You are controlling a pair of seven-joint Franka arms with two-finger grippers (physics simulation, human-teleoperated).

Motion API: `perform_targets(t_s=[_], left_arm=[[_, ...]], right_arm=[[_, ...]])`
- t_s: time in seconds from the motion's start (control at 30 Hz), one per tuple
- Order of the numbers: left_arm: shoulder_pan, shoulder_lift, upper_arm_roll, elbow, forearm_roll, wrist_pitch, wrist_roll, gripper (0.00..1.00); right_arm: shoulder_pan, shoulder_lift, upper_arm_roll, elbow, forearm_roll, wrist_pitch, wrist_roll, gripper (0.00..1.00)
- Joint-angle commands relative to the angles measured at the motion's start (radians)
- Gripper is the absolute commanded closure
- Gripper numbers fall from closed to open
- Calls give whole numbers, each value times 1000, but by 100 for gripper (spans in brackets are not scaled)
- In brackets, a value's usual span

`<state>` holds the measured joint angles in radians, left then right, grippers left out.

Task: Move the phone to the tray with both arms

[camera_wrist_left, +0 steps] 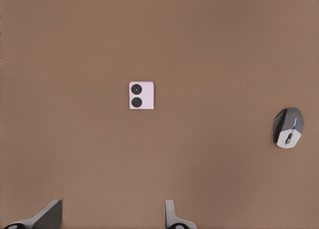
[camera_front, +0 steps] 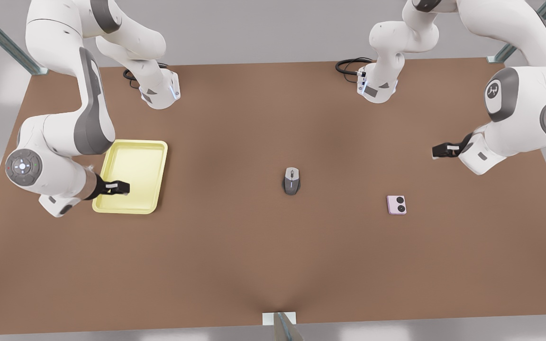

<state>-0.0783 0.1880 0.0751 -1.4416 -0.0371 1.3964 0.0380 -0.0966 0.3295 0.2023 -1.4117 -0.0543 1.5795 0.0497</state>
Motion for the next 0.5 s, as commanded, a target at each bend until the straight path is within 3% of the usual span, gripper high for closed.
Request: perform_targets(t_s=[0.0,0.07,0.17,0.27,0.47], left_arm=[[0,1,0,0,2,29,-26,0],[2,97,-1,-23,-11,46,-27,0],[2,194,-6,-279,-14,447,-17,0],[2,255,-21,-394,-15,748,6,0],[5,272,-21,-511,8,840,62,0]], right_arm=[[1,-1,0,0,1,85,33,0],[-2,-1,0,0,-1,85,32,0],[-2,-1,0,0,-1,85,32,0],[-2,-1,0,0,-1,85,30,0],[-6,-1,0,0,-1,85,24,0]])
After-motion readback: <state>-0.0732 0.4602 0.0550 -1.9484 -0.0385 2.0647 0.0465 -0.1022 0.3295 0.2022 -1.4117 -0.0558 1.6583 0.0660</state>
